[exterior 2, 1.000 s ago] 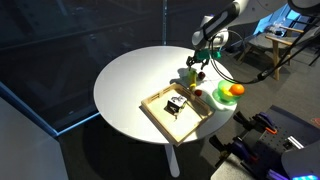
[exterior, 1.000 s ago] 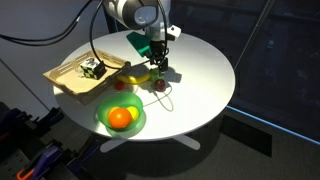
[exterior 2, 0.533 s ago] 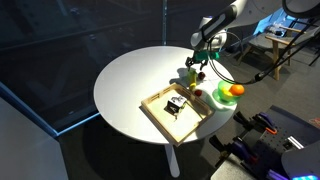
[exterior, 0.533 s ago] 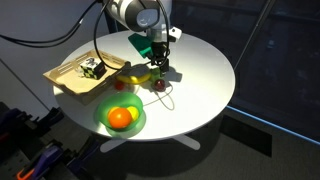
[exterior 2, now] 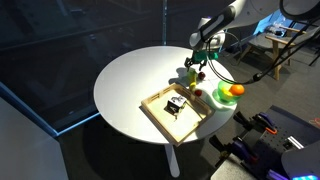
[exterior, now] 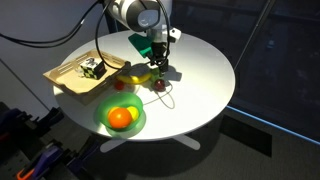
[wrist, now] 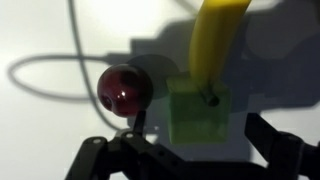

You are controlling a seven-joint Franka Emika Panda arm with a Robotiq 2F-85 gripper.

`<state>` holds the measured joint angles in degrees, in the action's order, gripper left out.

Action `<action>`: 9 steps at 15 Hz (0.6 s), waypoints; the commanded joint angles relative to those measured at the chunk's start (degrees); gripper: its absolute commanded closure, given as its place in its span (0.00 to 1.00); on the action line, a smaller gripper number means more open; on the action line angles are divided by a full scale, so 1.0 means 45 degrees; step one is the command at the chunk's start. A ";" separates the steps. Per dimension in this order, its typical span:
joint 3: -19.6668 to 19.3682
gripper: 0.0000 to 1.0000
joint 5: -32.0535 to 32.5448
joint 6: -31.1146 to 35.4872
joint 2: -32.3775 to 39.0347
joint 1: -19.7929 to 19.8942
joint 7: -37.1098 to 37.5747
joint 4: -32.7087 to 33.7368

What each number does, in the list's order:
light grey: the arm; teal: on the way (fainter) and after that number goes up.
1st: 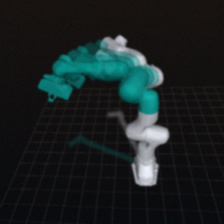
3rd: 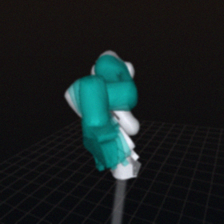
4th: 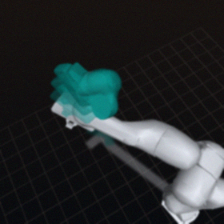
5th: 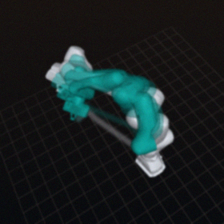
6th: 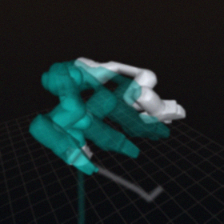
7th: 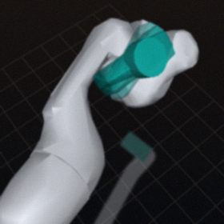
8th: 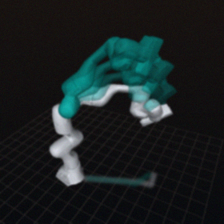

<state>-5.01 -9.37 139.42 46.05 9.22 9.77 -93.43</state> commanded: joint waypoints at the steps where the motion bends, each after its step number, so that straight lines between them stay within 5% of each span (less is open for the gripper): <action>1: 0.0068 0.00 -0.0153 -0.0493 0.0331 0.0092 0.0028 0.0647; 5: 0.0064 0.00 -0.0154 -0.0518 0.0452 0.0103 0.0035 0.0748; 7: 0.0063 0.27 -0.0149 -0.0510 0.0484 0.0099 0.0033 0.0778; 9: 0.0062 0.44 -0.0146 -0.0515 0.0512 0.0099 0.0032 0.0810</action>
<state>-5.00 -9.37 139.23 47.27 9.22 9.77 -92.38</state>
